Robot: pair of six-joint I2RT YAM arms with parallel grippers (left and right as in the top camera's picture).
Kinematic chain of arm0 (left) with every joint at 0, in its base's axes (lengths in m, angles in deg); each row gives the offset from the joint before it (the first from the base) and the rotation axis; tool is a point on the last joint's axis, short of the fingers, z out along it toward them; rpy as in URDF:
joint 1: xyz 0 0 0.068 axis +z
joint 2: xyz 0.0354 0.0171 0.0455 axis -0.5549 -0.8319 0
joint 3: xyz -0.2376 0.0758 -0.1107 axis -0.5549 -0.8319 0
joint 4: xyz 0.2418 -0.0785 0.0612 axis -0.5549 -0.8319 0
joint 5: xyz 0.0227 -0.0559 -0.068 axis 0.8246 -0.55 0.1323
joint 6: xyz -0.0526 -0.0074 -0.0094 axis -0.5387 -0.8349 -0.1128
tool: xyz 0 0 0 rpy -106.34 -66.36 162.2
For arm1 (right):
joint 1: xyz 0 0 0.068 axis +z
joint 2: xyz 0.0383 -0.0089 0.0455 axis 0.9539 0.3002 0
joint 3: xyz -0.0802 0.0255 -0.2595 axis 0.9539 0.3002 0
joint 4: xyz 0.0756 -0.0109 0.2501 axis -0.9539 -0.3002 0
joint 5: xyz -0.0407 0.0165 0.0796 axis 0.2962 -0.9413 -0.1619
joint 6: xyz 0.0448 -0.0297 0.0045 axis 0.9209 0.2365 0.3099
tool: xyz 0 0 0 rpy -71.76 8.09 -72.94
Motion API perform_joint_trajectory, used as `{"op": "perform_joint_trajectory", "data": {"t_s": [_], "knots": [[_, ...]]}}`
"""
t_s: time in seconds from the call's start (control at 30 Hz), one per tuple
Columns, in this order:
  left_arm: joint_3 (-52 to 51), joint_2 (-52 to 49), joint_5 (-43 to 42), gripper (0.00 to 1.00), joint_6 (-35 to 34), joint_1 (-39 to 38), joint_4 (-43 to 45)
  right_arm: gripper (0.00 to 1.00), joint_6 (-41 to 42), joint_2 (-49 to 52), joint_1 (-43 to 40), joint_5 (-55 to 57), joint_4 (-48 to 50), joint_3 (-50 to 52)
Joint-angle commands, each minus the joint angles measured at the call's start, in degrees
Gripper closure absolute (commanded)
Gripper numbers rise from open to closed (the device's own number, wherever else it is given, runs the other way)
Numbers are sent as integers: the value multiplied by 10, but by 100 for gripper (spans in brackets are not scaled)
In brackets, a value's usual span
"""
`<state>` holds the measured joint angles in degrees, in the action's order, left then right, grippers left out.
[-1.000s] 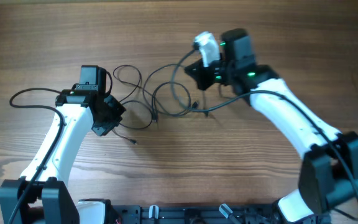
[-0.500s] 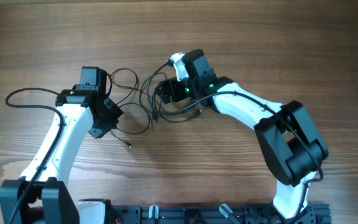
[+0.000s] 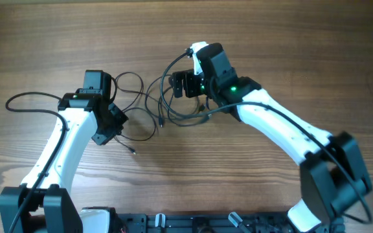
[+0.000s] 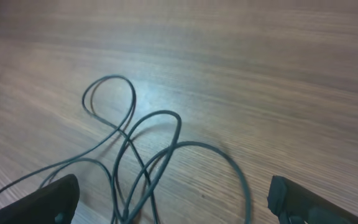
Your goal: Untangle cables
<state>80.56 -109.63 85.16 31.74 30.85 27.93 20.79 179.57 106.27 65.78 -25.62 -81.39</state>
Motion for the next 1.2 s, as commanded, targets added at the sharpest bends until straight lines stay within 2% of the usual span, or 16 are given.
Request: {"op": "perform_joint_trajectory", "data": {"t_s": [0.0,0.1,0.2,0.23,0.33,0.43,0.57,0.67,0.77,0.8,0.9,1.0,1.17], "knots": [[2,3,11,96,9,-2,-1,0,-7,-50,21,34,-18,-2],[2,3,35,96,6,0,-2,8,-34,-58,49,-24,-35,-2],[2,3,44,96,-9,17,-2,13,-68,-45,82,-35,-37,6],[2,3,44,96,-11,26,-2,13,-77,-35,96,-24,-34,10],[2,3,42,96,-12,54,-2,1,-70,13,130,79,-32,10],[2,3,42,96,-10,63,-5,0,-40,59,139,136,-29,10],[2,3,42,96,-10,62,-9,0,2,103,139,137,-38,10],[2,3,42,96,-10,62,-8,0,-2,119,146,134,-30,10],[2,3,42,96,-10,62,-8,2,-43,129,155,122,-7,10],[2,3,42,96,-10,62,-8,4,-47,133,157,119,0,10],[2,3,42,95,-10,62,-8,19,-47,151,159,119,22,10],[2,3,42,95,-10,62,-9,28,-49,172,160,110,40,10],[2,3,42,96,-10,62,-9,35,-75,186,161,86,73,10]]}}
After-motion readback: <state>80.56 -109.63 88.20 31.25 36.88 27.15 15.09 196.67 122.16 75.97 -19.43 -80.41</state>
